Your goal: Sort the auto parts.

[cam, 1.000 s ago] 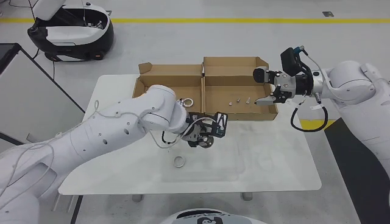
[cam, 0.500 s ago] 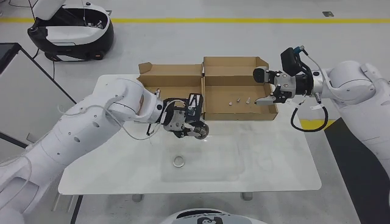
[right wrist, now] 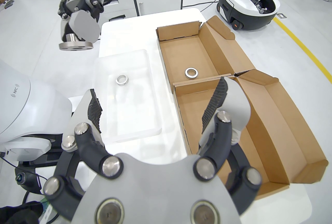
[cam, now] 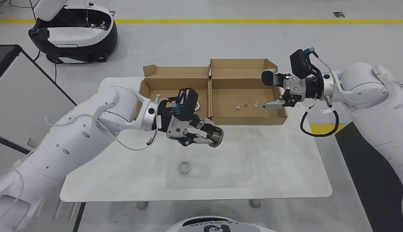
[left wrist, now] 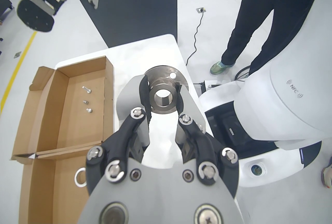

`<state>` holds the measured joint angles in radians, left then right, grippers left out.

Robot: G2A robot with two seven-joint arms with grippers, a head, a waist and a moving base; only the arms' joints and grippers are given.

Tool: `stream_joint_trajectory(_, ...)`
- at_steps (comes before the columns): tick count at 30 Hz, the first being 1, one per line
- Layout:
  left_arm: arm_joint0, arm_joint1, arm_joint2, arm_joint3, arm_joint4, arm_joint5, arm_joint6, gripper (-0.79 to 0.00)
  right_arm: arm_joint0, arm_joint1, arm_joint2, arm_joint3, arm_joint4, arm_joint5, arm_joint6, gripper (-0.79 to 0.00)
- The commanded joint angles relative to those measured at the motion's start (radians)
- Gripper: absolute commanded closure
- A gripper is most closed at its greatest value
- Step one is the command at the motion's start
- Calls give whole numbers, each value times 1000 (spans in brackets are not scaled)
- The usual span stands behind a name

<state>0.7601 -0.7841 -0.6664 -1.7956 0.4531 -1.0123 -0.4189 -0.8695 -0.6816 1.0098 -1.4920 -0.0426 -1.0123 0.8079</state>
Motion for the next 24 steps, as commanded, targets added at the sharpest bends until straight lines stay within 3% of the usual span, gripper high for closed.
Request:
stream_joint_trajectory(1,0,0,0,1,0,0,-2,0,0,0,0,0,0,0,0,-785)
stream_joint_trajectory(9,9,-1,-5,2,9,20,3,0,0,0,0,0,0,0,0,-785)
stream_joint_trajectory(17,83,22,-115,43,-54,0,137,0,0,0,0,0,0,0,0,-785)
stream_joint_trajectory(24,165,45,-171,12,-158,0,317,0,0,0,0,0,0,0,0,-785)
